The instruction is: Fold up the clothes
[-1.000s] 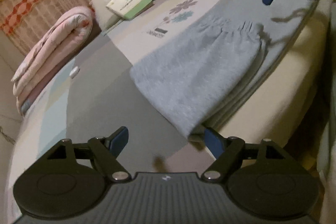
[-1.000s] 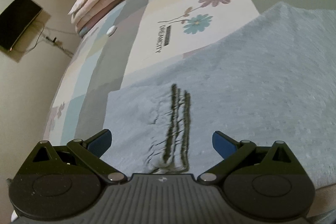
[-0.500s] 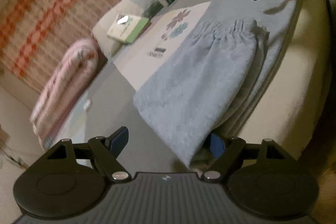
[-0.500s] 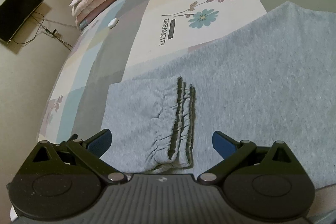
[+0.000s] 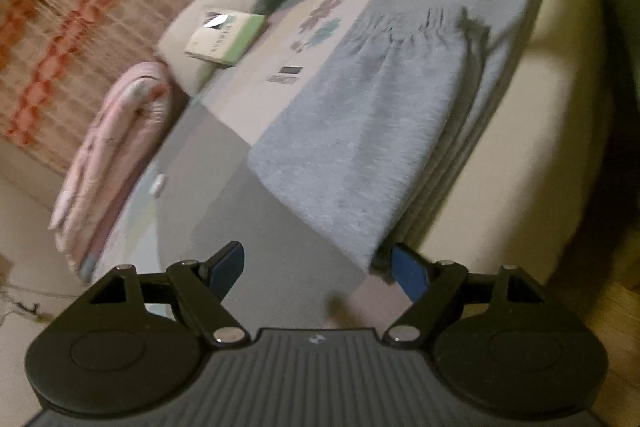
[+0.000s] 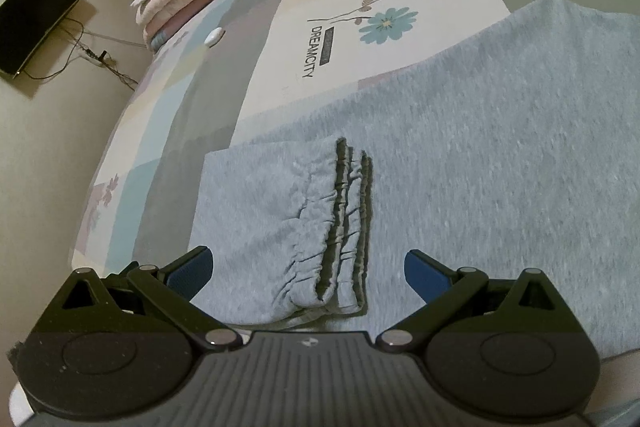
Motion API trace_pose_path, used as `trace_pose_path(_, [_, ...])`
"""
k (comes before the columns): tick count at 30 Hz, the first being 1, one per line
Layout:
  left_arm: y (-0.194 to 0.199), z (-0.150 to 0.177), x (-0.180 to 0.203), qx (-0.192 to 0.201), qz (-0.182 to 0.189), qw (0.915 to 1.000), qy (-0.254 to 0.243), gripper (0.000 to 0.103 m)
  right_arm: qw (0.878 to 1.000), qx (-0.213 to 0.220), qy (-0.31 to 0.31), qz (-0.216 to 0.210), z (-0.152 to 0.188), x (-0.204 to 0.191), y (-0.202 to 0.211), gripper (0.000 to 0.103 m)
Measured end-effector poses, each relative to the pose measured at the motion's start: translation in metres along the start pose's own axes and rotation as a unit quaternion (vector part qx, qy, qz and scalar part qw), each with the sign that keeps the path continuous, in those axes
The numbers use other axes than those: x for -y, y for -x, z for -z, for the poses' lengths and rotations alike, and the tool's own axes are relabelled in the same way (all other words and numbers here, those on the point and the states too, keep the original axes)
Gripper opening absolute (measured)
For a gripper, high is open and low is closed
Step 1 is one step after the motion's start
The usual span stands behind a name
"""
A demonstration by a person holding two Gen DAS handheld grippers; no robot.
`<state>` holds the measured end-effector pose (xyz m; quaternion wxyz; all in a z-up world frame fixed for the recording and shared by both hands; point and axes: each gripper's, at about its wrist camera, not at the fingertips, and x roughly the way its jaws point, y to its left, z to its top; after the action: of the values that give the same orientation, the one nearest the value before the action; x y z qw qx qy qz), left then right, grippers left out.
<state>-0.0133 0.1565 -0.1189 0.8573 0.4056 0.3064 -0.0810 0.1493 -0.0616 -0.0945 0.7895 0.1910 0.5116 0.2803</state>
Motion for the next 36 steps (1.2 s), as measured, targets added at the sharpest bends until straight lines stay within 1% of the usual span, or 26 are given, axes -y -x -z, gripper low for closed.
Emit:
trace_pose_path(2, [0.007, -0.003, -0.015, 0.016, 0.004, 0.9995, 0.027, 0.082, 1.000, 0.002, 0.001, -0.001, 0.000, -0.001, 0.001, 0.103])
trace_pose_path(4, [0.009, -0.010, -0.031, 0.042, 0.021, 0.9963, 0.072, 0.082, 1.000, 0.002, 0.002, -0.001, 0.001, -0.002, 0.000, 0.103])
trace_pose_path(6, [0.006, -0.017, -0.035, 0.065, 0.055, 0.9914, 0.099, 0.080, 1.000, -0.001, 0.003, 0.003, 0.001, -0.002, -0.001, 0.103])
trace_pose_path(7, [0.003, -0.020, -0.030, 0.069, 0.076, 0.9903, 0.094, 0.080, 1.000, -0.002, 0.004, 0.005, 0.002, -0.002, -0.002, 0.103])
trace_pose_path(10, [-0.006, -0.022, -0.012, 0.058, 0.131, 0.9875, 0.065, 0.080, 1.000, 0.000, 0.003, 0.007, 0.002, -0.002, 0.000, 0.103])
trace_pose_path(13, [-0.020, -0.010, -0.006, 0.016, 0.183, 0.9790, 0.088, 0.081, 1.000, 0.004, -0.003, 0.005, 0.002, 0.001, 0.000, 0.103])
trace_pose_path(15, [-0.021, 0.000, -0.013, 0.007, 0.199, 0.9715, 0.128, 0.080, 1.000, 0.002, -0.004, 0.004, 0.002, 0.002, 0.000, 0.103])
trace_pose_path(16, [-0.020, 0.002, -0.017, 0.003, 0.200, 0.9706, 0.135, 0.080, 1.000, 0.001, -0.003, 0.004, 0.002, 0.002, -0.001, 0.103])
trace_pose_path(18, [-0.014, 0.005, -0.028, 0.011, 0.177, 0.9747, 0.135, 0.080, 1.000, -0.001, -0.001, 0.003, 0.003, 0.001, -0.002, 0.103])
trace_pose_path(21, [-0.010, 0.000, -0.051, 0.029, 0.145, 0.9772, 0.153, 0.080, 1.000, -0.002, 0.006, -0.001, 0.003, -0.002, -0.002, 0.103])
trace_pose_path(23, [-0.017, -0.009, -0.065, 0.042, 0.123, 0.9770, 0.169, 0.081, 1.000, 0.000, 0.012, 0.000, 0.004, -0.005, -0.001, 0.103])
trace_pose_path(25, [-0.031, -0.020, -0.074, 0.046, 0.107, 0.9751, 0.189, 0.084, 1.000, 0.003, 0.015, 0.001, 0.004, -0.007, 0.000, 0.103])
trace_pose_path(28, [-0.060, -0.031, -0.066, 0.020, 0.110, 0.9726, 0.204, 0.083, 1.000, 0.006, 0.016, 0.002, 0.003, -0.007, 0.002, 0.103])
trace_pose_path(31, [-0.077, -0.027, -0.046, -0.007, 0.122, 0.9738, 0.192, 0.084, 1.000, 0.008, 0.023, -0.001, 0.004, -0.009, 0.003, 0.103])
trace_pose_path(33, [-0.074, -0.023, -0.042, -0.007, 0.125, 0.9739, 0.189, 0.084, 1.000, 0.007, 0.027, -0.011, 0.005, -0.009, 0.004, 0.103])
trace_pose_path(36, [-0.070, -0.025, -0.055, 0.000, 0.119, 0.9754, 0.185, 0.084, 0.998, 0.000, 0.037, -0.041, 0.003, -0.014, 0.000, 0.103])
